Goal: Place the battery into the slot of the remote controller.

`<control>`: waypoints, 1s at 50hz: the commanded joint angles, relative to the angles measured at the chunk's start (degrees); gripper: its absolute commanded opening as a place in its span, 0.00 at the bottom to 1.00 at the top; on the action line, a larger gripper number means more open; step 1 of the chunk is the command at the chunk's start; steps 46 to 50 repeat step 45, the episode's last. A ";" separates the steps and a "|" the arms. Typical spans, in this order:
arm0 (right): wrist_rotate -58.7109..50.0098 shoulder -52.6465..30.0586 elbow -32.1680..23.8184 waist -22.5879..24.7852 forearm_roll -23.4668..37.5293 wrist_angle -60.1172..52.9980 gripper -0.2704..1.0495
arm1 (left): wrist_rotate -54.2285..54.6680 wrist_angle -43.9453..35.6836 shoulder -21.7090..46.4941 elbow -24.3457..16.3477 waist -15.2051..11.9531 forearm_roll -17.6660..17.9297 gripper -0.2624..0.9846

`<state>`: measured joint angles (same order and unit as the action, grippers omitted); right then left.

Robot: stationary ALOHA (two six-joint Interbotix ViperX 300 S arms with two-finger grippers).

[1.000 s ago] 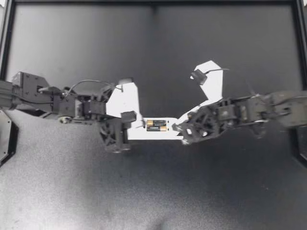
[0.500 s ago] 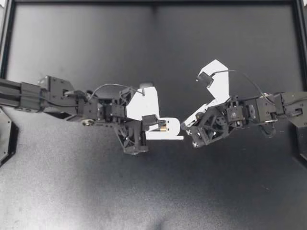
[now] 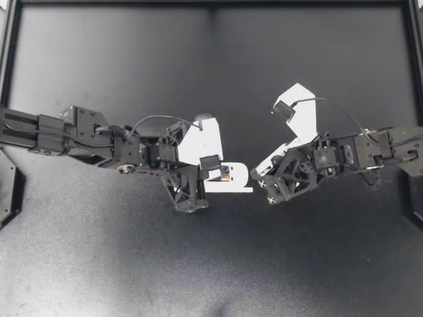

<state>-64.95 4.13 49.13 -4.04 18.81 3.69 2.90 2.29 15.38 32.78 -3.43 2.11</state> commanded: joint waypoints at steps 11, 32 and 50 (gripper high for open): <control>0.70 4.22 -2.55 -0.26 11.78 -0.97 0.11 | -0.09 -0.18 -10.02 2.11 0.97 0.09 0.10; 0.70 7.29 -4.92 -0.26 31.82 -1.41 0.11 | -0.18 -7.29 -24.26 11.78 0.97 0.09 0.10; 0.62 7.47 -5.80 -0.18 36.47 -1.85 0.11 | -0.44 -11.25 -28.39 15.38 0.97 0.09 0.10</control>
